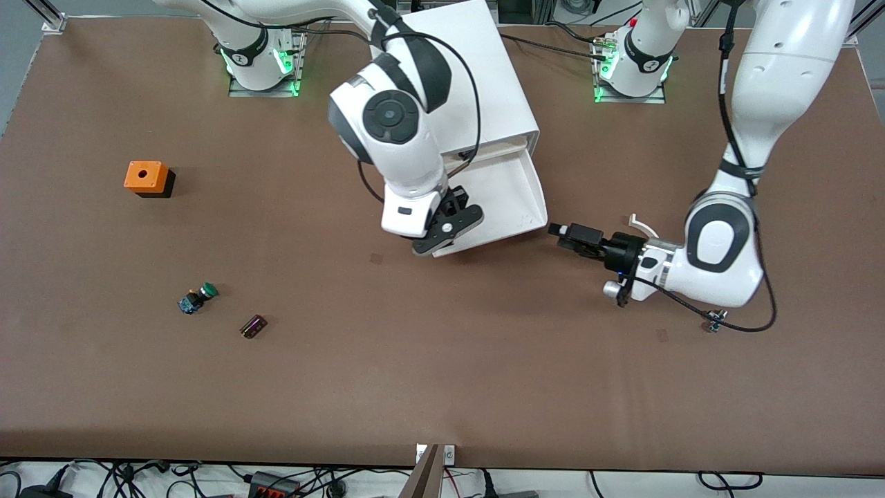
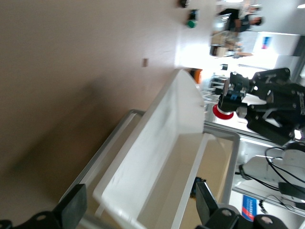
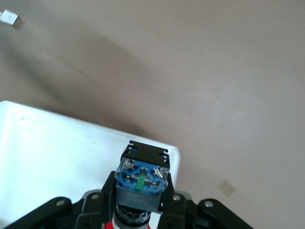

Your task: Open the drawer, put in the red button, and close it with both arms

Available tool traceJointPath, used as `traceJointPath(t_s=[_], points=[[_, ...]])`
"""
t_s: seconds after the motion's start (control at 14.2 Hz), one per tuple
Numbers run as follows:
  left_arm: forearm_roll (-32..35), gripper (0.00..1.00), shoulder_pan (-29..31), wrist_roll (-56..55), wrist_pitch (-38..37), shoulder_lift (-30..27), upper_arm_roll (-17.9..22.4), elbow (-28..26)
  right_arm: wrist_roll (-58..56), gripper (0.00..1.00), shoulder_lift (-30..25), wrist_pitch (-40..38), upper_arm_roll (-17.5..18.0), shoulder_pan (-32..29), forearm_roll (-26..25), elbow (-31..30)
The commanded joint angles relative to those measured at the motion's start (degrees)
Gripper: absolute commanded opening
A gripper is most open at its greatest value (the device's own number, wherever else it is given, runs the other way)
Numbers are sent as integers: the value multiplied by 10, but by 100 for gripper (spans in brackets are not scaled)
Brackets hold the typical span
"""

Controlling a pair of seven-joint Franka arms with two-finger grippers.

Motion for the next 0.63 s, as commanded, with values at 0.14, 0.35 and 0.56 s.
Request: traceJointPath(t_s=[0.14,0.35,0.56], points=[[205,100,2,-171,-44,-5,-7,91,22,0,25,9,-7,30,3,16],[347,100,1,-229,-56,-12,-11,115,61,0,41,14,-7,52,2,16],[462,100,1,-232,-54,-12,-12,131,82,0,52,16,-7,68,2,16]])
